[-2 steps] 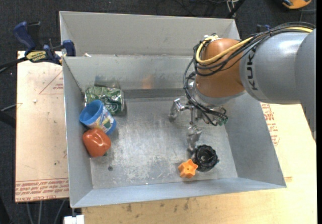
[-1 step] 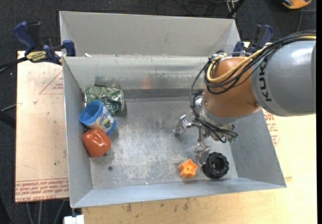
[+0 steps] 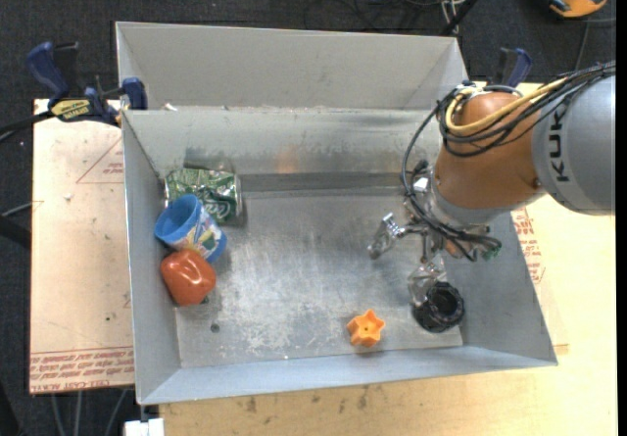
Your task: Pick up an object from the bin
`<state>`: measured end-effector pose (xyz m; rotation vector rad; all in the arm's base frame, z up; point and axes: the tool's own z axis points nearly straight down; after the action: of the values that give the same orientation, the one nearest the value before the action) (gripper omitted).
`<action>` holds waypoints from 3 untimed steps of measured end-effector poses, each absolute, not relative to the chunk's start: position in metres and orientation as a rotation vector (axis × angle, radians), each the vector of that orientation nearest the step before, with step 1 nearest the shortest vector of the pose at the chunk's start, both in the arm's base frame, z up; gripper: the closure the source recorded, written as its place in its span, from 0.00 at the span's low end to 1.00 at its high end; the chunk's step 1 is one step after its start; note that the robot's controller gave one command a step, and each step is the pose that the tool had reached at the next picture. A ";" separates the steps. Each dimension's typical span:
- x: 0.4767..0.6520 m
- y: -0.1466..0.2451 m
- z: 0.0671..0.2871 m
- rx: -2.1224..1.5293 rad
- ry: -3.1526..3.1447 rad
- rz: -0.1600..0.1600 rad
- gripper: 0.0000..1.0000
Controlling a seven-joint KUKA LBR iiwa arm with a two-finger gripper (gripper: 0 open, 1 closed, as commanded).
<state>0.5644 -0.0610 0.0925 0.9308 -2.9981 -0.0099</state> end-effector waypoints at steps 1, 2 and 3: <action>0.578 -0.087 0.091 1.202 -2.913 0.012 0.00; 0.546 -0.102 0.106 1.450 -2.789 -0.008 0.00; 0.541 -0.126 0.102 1.230 -2.894 0.002 0.00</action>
Offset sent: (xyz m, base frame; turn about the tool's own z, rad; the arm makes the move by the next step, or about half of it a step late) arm -0.0528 -0.0912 0.0442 -0.1990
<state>0.5409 -0.1260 0.1016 1.2303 -2.8937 0.0016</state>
